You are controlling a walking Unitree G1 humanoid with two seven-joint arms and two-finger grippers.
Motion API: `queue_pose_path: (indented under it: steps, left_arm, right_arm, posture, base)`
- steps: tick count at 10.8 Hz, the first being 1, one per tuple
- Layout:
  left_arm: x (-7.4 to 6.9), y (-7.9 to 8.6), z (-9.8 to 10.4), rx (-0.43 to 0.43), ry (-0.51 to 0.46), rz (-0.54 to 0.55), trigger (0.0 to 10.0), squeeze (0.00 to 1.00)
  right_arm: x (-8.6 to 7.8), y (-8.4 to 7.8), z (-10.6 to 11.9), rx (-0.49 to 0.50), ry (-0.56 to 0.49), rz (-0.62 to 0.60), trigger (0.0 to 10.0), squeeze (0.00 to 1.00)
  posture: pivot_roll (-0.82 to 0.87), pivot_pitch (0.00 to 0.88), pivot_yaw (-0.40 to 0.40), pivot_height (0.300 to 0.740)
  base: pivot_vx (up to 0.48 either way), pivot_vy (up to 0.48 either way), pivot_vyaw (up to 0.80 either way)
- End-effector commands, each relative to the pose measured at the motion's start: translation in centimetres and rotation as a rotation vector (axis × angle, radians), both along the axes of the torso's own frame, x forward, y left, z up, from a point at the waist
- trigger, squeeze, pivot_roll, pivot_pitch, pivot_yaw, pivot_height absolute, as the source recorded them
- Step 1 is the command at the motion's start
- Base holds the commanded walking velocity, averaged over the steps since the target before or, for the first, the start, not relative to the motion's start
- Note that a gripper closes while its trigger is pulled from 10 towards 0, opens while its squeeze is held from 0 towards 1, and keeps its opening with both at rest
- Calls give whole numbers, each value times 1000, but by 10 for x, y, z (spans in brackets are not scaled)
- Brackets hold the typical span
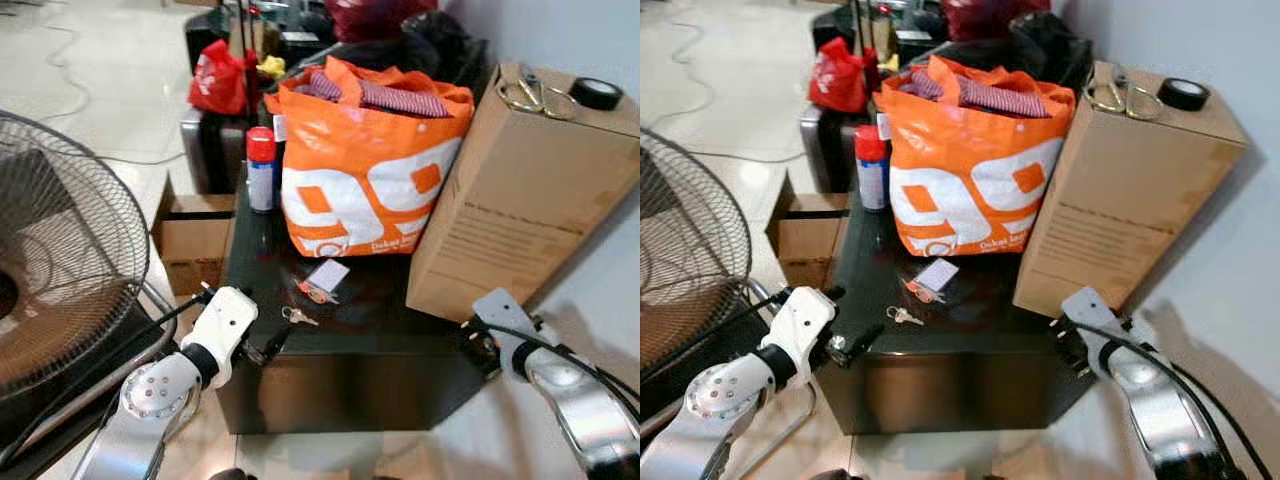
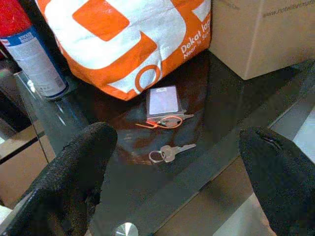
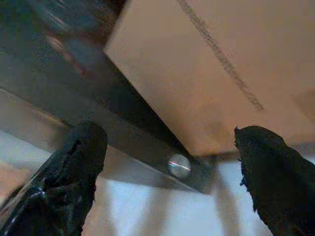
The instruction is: Hang keys on a hook
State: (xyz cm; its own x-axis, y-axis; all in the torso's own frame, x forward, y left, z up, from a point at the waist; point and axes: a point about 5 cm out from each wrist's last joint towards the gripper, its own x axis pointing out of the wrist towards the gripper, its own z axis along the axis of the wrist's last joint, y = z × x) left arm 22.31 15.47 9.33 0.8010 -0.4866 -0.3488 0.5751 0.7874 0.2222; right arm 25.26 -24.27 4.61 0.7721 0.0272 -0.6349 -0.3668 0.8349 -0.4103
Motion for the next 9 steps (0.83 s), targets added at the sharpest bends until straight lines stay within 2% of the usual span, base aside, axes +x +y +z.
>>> queue_pose_path:
  steps: [1,2,3,4,5,6,8,9]
  left_arm:
    - [2,-2,4,10,-23,-16,10000,0]
    - [3,-2,4,12,-24,-16,10000,0]
    - [3,-3,4,12,-25,-21,10000,0]
    - [3,-3,4,12,-25,-23,10000,0]
    - [4,-3,4,13,-25,-24,10000,0]
    - [4,-2,4,18,-25,-24,10000,0]
    - [3,-2,4,16,-20,-30,10000,0]
    - [4,-2,4,14,-19,-33,10000,0]
  right_arm:
    - [6,-6,3,-38,-14,-29,10000,0]
    - [12,-4,6,-21,-42,-42,10000,0]
    - [29,3,12,25,-113,-77,10000,0]
    - [35,5,13,23,-133,-88,10000,0]
    - [43,5,15,-2,-157,-109,10000,0]
    - [59,-1,21,-84,-206,-179,10000,0]
    - [71,-8,28,-193,-216,-212,10000,0]
    - [74,-13,29,-211,-216,-227,10000,0]
  posture:
    - [-39,0,-77,740]
    - [-39,0,-76,740]
    - [-39,0,-73,740]
    - [-38,0,-75,740]
    - [-36,0,-76,740]
    - [-35,0,-75,740]
    - [-36,0,-70,740]
    - [-35,4,-70,740]
  base:
    - [0,0,0]
    - [0,0,0]
    - [0,0,0]
    - [0,0,0]
    - [0,0,0]
    - [0,0,0]
    - [0,0,0]
    - [0,0,0]
